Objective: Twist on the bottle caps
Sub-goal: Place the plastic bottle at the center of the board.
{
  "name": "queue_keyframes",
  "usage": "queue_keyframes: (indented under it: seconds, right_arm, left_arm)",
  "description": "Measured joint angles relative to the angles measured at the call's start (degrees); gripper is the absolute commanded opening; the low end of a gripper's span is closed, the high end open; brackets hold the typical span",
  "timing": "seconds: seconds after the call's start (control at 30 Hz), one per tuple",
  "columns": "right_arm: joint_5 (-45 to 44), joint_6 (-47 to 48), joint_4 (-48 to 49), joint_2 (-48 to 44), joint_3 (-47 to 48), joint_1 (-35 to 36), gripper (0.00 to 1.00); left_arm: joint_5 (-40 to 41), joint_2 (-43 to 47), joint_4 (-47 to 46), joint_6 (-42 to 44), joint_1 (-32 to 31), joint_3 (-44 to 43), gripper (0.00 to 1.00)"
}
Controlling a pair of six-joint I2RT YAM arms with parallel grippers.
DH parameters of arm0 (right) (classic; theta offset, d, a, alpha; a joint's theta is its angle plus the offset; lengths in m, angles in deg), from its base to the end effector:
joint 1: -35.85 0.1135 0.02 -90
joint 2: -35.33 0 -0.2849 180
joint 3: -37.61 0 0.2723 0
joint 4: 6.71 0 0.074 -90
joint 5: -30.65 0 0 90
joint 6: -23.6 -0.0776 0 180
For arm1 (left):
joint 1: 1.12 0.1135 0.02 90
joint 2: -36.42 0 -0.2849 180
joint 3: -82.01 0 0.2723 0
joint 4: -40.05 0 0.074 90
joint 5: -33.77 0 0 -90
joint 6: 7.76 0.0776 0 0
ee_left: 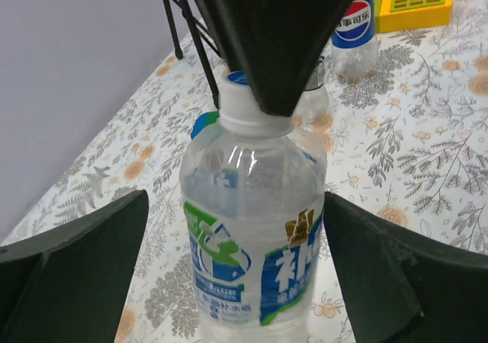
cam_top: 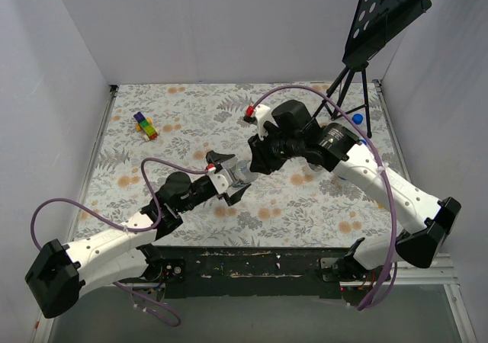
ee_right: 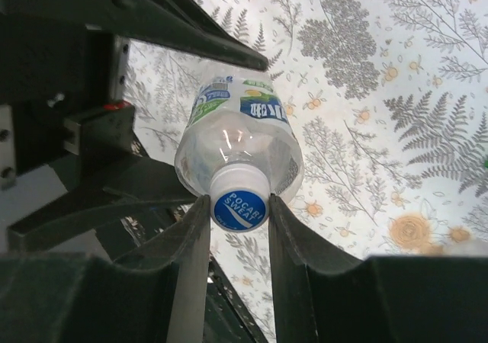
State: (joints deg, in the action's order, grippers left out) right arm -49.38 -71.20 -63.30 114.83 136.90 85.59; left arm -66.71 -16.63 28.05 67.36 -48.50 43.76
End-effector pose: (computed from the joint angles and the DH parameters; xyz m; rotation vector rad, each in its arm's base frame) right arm 0.2125 0.2718 0.3957 -0.9699 2.0828 0.7046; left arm 0.1671 -0.2025 0.2643 0.6198 1.5946 -0.9729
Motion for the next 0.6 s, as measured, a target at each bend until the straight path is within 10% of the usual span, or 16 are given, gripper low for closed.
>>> queue_keyframes:
  seconds: [0.4, 0.6]
  right_arm:
    - [-7.08, 9.05, -15.5, 3.3, 4.24, -8.24, 0.01]
    - [-12.17, 10.01, -16.44, 7.39, 4.26, -11.32, 0.01]
  left_arm:
    - [2.38, -0.57, -3.13, -7.61, 1.81, -0.15, 0.98]
    - [9.53, -4.37, -1.4, -20.81, 13.07, -4.61, 0.98]
